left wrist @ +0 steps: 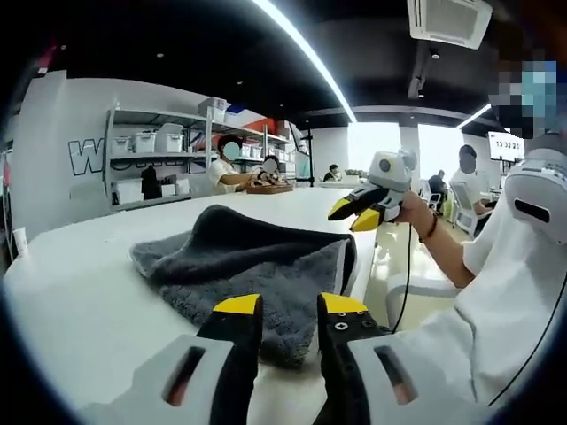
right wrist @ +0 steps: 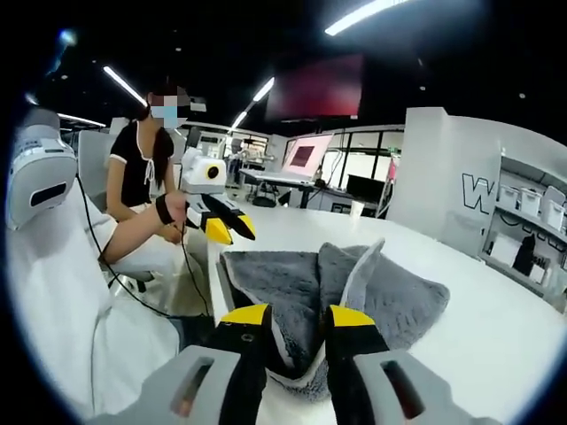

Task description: Open the folded towel by lifting each exposed corner and separating the folded layers until the towel lies flat within the target outline without major curled edges

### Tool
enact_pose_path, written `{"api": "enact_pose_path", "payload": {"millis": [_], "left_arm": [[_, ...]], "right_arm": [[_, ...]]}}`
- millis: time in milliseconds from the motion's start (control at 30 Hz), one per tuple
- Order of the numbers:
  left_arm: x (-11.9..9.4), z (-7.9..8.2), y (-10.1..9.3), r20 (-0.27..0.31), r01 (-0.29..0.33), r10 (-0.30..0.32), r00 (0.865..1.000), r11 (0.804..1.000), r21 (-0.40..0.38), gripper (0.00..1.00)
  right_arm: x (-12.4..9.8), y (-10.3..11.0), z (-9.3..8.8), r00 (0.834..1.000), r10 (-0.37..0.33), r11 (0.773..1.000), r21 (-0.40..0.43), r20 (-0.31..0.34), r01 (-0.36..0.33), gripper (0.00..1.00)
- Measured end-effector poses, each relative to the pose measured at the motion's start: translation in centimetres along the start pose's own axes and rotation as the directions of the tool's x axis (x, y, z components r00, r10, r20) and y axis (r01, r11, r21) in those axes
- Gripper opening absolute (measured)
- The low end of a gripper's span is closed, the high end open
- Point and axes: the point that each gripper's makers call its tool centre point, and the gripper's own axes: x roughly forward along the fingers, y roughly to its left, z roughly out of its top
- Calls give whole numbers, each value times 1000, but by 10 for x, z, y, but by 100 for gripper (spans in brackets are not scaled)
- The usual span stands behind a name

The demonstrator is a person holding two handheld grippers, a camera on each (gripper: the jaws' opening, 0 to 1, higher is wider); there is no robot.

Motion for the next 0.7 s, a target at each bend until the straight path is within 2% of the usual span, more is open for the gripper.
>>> {"api": "enact_pose_path", "payload": {"millis": [300, 700], "left_arm": [[3, 7, 7, 16, -25, 25, 1000, 1000, -2, 29], [9, 14, 20, 41, -66, 68, 997, 997, -39, 30]], "right_arm": [[4, -7, 6, 999, -44, 999, 26, 16, 44, 22], [12, -7, 13, 999, -43, 999, 9, 17, 43, 22]]}}
